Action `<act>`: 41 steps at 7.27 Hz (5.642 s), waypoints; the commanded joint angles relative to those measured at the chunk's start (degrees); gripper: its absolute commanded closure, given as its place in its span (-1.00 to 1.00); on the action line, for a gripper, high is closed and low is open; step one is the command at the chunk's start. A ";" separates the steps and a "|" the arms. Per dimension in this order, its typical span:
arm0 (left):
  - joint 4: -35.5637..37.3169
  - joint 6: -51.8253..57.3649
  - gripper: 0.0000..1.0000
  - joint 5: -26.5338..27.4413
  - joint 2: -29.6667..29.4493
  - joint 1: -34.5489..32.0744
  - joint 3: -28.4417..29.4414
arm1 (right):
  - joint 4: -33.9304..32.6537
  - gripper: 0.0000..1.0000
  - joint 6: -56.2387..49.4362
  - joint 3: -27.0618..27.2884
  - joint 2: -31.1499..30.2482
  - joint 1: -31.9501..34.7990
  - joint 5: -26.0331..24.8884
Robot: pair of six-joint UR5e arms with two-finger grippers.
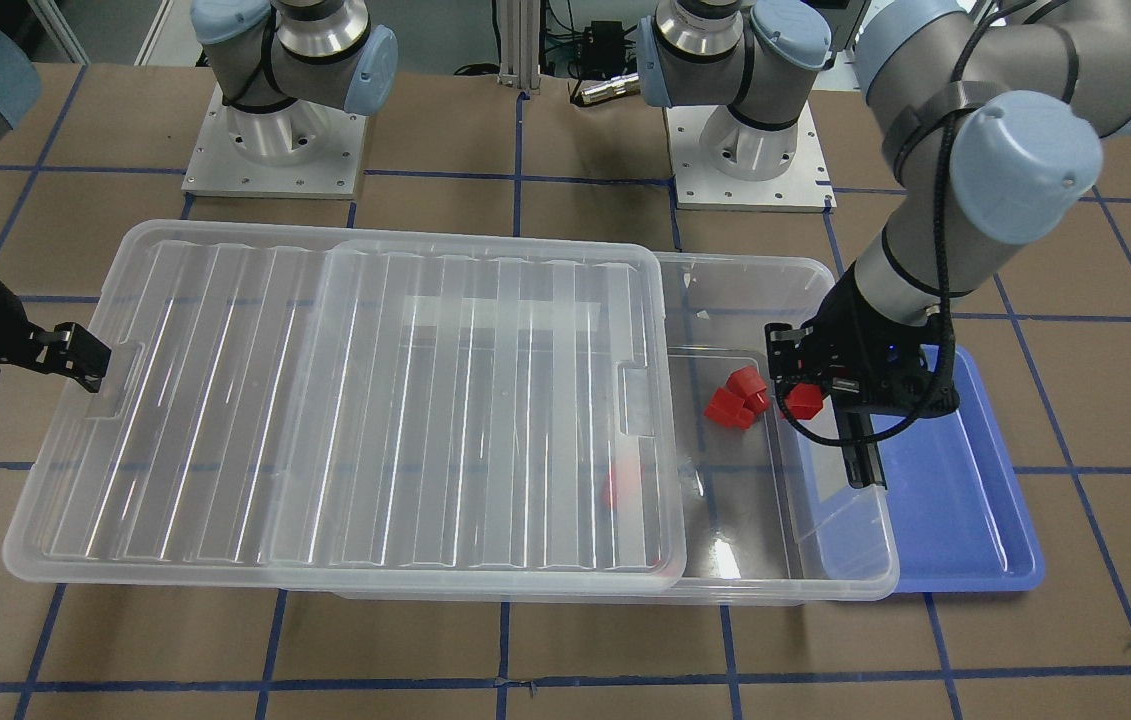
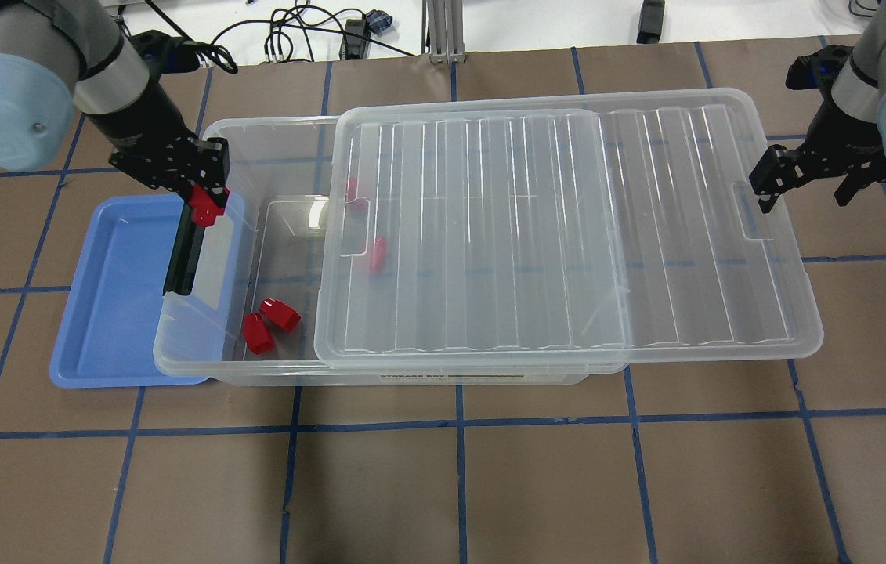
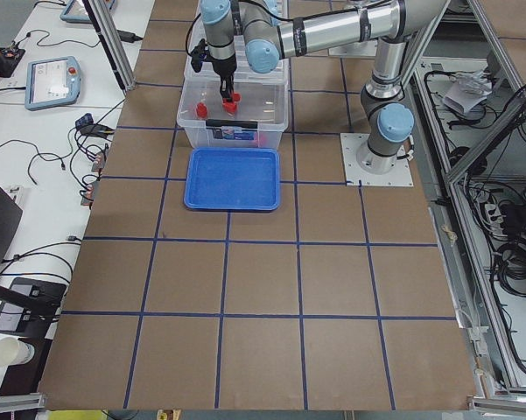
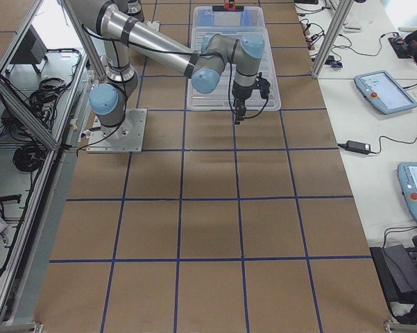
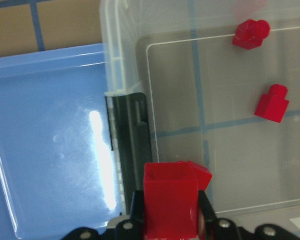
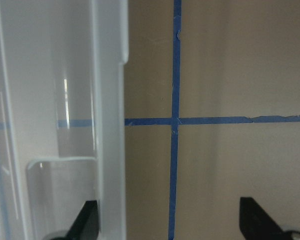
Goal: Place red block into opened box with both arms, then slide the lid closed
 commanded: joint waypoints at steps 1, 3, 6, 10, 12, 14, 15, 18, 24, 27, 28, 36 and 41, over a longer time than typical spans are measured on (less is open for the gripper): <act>10.46 -6.86 0.75 -0.25 -1.05 -1.29 -6.49 | -0.09 -1.00 -0.65 0.02 0.00 -0.69 0.00; 14.08 -7.07 0.75 -0.34 -2.10 -1.38 -9.67 | -0.09 -1.00 -0.74 0.28 0.00 -1.05 -0.26; 18.92 -7.16 0.74 -2.19 -4.38 -3.13 -11.79 | 0.43 -1.00 -0.22 -0.42 -0.96 -0.96 -0.35; 19.02 -3.30 0.74 -1.92 -6.93 -2.61 -12.32 | 3.77 -1.00 0.66 -5.07 -5.88 -0.35 0.35; 18.85 -3.03 0.74 -1.57 -7.73 -2.61 -12.93 | 3.17 -1.00 0.58 -4.55 -5.28 -0.26 0.00; 18.85 -3.03 0.67 -0.17 -8.26 -2.17 -13.55 | 3.16 -1.00 0.57 -4.55 -4.66 -0.35 0.61; 18.85 -3.12 -0.08 0.53 -8.26 -2.17 -13.55 | 3.25 -1.00 -0.47 -4.29 -4.66 -0.69 -0.43; 17.98 -3.82 -1.00 2.91 -7.82 -2.26 -9.10 | 1.58 -1.00 -0.57 -4.11 -4.48 -0.87 -0.35; -13.62 -9.27 -1.00 2.21 -0.62 -6.37 13.90 | 1.58 -1.00 -0.48 -4.02 -1.50 -2.72 -0.62; -23.33 -8.58 -1.00 2.73 4.36 -7.18 19.59 | 1.58 -1.00 -0.48 -3.93 0.61 -2.72 -4.31; -23.17 -7.87 -1.00 2.21 5.96 -7.18 19.32 | 1.58 -1.00 -0.13 -3.93 0.79 -2.72 -3.87; -22.29 1.28 -1.00 2.56 7.73 -5.78 11.86 | 2.46 -1.00 0.22 -2.79 2.81 1.30 -3.25; -22.29 1.10 -1.00 2.65 7.82 -5.42 12.73 | 2.19 -1.00 10.92 -2.88 3.34 9.31 0.67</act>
